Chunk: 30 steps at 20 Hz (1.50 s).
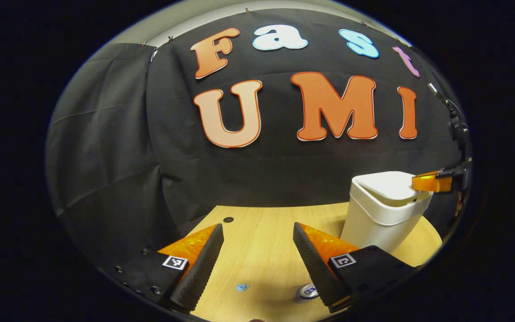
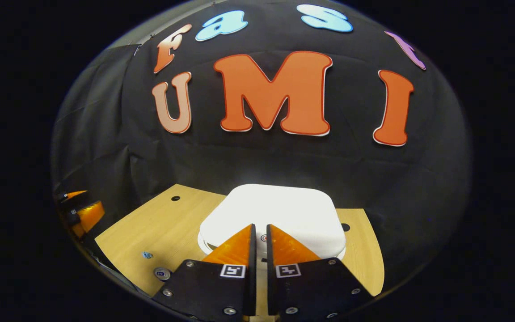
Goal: Press the lid of the desktop garbage bin to open it, pick up the crumpled paper on the desktop and throw it into the bin, then pick up the pop can on the desktop and drop it into the bin, and finally close the garbage bin lid.
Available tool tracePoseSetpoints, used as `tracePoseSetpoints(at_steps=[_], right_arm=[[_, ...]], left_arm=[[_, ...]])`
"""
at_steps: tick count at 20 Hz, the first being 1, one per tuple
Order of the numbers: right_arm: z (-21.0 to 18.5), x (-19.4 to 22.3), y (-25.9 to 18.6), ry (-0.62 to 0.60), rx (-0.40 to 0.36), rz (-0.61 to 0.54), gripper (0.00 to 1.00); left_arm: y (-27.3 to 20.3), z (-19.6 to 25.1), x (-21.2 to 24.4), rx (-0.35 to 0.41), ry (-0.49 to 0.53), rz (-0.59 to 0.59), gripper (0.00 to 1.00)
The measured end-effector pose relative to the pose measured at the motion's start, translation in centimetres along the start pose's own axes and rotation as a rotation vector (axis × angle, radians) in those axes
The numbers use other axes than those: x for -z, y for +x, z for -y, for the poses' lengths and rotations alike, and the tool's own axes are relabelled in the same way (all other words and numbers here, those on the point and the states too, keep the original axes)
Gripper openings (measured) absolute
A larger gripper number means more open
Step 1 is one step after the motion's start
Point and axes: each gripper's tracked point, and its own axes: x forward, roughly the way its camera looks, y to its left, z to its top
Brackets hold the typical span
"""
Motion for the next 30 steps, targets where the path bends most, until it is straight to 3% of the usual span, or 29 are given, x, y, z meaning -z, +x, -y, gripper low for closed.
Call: tracePoseSetpoints(at_steps=[1,3,8,10,13,15,19,30], right_arm=[[0.1,-1.0,-0.1,-0.013,-0.007,0.027,0.22],[0.6,-2.3,-0.5,-0.032,-0.012,0.075,0.33],[0.9,-5.1,-1.6,-0.065,-0.018,0.179,0.39],[0.6,-5.5,-1.9,-0.084,-0.023,0.207,0.48],[-0.1,-5.0,-2.5,-0.085,-0.004,0.210,0.77],[-0.6,-4.9,-2.9,-0.085,0.019,0.209,0.87],[-2.5,-4.2,-4.2,-0.073,0.056,0.204,0.96],[-8.8,1.6,-5.3,-0.039,0.114,0.082,0.97]], left_arm=[[-0.2,0.0,0.3,-0.013,-0.006,-0.007,0.99],[-0.5,-0.1,0.7,-0.039,-0.016,-0.015,1.00],[-1.3,-0.7,2.5,-0.073,-0.026,-0.046,1.00],[-0.8,-0.8,3.5,-0.064,-0.028,-0.068,1.00],[0.3,-0.8,5.4,-0.019,-0.055,-0.128,1.00],[1.1,-1.0,6.5,0.013,-0.057,-0.156,1.00],[3.3,-2.6,9.8,0.075,-0.045,-0.238,1.00],[6.0,-5.4,22.1,0.222,-0.023,-0.601,1.00]])
